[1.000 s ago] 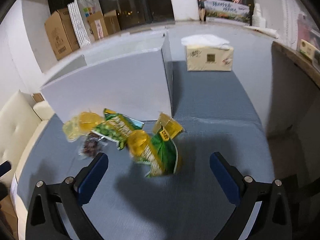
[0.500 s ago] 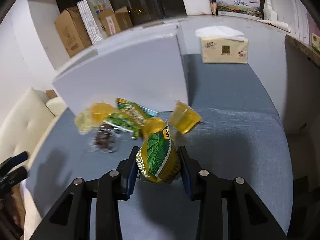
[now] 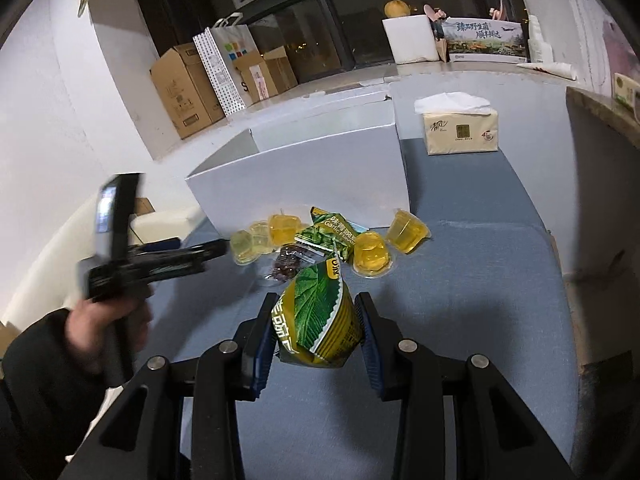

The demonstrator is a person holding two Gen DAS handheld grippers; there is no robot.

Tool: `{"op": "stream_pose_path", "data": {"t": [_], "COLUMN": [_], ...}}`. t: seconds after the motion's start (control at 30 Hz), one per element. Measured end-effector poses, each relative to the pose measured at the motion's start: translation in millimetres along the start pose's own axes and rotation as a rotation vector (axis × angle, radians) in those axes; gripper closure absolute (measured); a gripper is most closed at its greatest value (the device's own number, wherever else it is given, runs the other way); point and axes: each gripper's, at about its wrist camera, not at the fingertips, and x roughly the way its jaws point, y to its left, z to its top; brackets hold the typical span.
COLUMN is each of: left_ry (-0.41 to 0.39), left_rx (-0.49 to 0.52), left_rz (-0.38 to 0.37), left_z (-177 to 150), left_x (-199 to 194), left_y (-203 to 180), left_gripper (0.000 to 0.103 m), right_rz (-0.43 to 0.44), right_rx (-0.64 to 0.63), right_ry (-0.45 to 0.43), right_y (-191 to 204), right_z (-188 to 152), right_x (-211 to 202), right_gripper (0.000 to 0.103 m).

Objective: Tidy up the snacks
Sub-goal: 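Grasp a yellow jelly cup with the left gripper while the right lifts the green packet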

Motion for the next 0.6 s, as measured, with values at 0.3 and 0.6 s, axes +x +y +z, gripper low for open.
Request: {"op": "stream_pose_path", "data": {"t": [0.3,0.6], "left_ry": [0.008,0.017], "left_rx": [-0.010,-0.012], "left_rz": [-0.027,-0.111], "left_z": [9.0,4.1], "left_x": [29.6,25.6], "left_y": [-0.3,-2.4], "left_gripper": [0.032,0.060], "right_rz": [-0.009,-0.005], "right_rx": [-0.001,-0.031], "right_ry": [-0.001,0.004], "right_y": [-0.2,7.1], "right_z": [-1.0,0.7], "right_x": [-2.5,0.9], "right_gripper": [0.062,0.084]}}
